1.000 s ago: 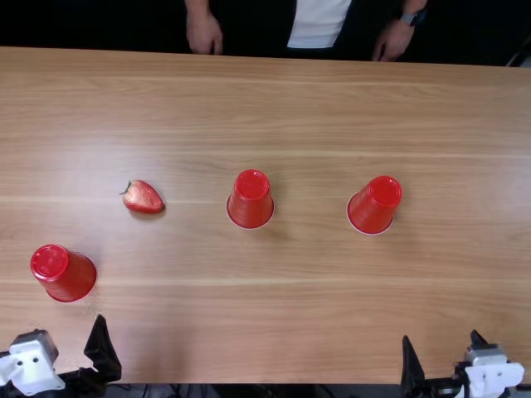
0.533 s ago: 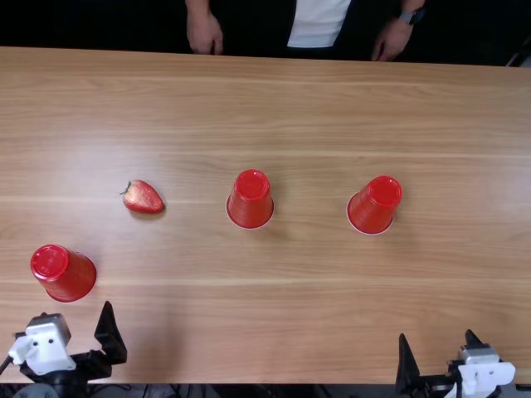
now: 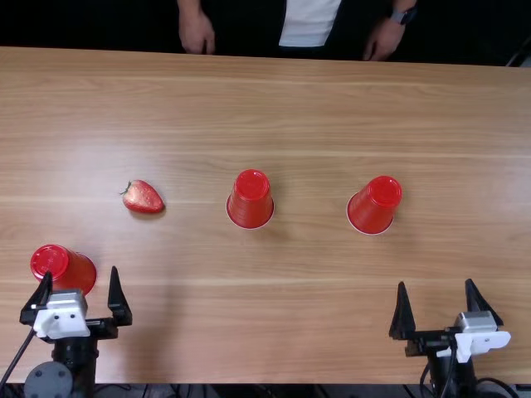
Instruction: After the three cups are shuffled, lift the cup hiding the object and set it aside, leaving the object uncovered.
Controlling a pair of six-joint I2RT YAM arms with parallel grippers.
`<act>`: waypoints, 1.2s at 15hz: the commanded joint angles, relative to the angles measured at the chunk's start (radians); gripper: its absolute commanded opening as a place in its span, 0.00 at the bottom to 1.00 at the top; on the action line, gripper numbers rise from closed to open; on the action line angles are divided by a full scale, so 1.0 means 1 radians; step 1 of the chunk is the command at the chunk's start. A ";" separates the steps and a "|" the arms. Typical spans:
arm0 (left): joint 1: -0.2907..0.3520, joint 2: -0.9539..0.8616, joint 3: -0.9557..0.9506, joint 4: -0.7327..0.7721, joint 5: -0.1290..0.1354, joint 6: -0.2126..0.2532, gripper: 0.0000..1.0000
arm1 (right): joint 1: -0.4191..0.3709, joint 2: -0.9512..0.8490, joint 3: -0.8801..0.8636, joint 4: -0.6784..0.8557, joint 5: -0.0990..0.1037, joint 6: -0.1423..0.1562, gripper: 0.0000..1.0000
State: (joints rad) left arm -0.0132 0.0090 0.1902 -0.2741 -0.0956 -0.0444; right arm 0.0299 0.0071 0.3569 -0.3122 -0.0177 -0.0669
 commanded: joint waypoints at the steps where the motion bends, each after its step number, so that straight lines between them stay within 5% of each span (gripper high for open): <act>1: -0.005 -0.009 -0.046 0.011 0.042 0.059 1.00 | -0.010 -0.007 -0.082 0.111 0.047 0.012 1.00; 2: -0.005 -0.009 -0.069 0.011 0.062 0.070 1.00 | -0.008 -0.007 -0.128 0.214 0.067 0.012 1.00; 6: -0.007 -0.009 -0.146 0.013 0.073 0.109 1.00 | -0.007 -0.007 -0.299 0.400 0.060 0.008 1.00; 13: -0.005 -0.009 -0.166 0.101 0.103 0.094 1.00 | -0.007 -0.007 -0.342 0.400 0.071 0.004 1.00; 18: -0.005 -0.009 -0.166 0.103 0.099 0.092 1.00 | -0.007 -0.007 -0.342 0.400 0.064 0.001 1.00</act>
State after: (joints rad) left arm -0.0132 0.0093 0.0586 -0.1635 -0.0135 0.0479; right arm 0.0299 0.0071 0.0311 0.0822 0.0391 -0.0669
